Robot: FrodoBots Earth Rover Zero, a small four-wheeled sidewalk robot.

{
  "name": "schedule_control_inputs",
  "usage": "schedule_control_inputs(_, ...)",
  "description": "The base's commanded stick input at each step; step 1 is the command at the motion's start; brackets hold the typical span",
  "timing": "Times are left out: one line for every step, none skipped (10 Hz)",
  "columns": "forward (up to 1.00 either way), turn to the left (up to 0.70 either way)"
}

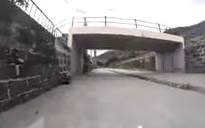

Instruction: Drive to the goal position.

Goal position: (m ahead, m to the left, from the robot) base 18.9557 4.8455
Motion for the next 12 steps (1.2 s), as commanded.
schedule_control_inputs(1.0,0.0)
schedule_control_inputs(1.0,0.0)
schedule_control_inputs(1.0,0.0)
schedule_control_inputs(1.0,0.0)
schedule_control_inputs(1.0,0.0)
schedule_control_inputs(1.0,0.0)
schedule_control_inputs(1.0,0.0)
schedule_control_inputs(1.0,0.0)
schedule_control_inputs(1.0,0.0)
schedule_control_inputs(1.0,0.0)
schedule_control_inputs(1.0,0.0)
schedule_control_inputs(1.0,0.0)
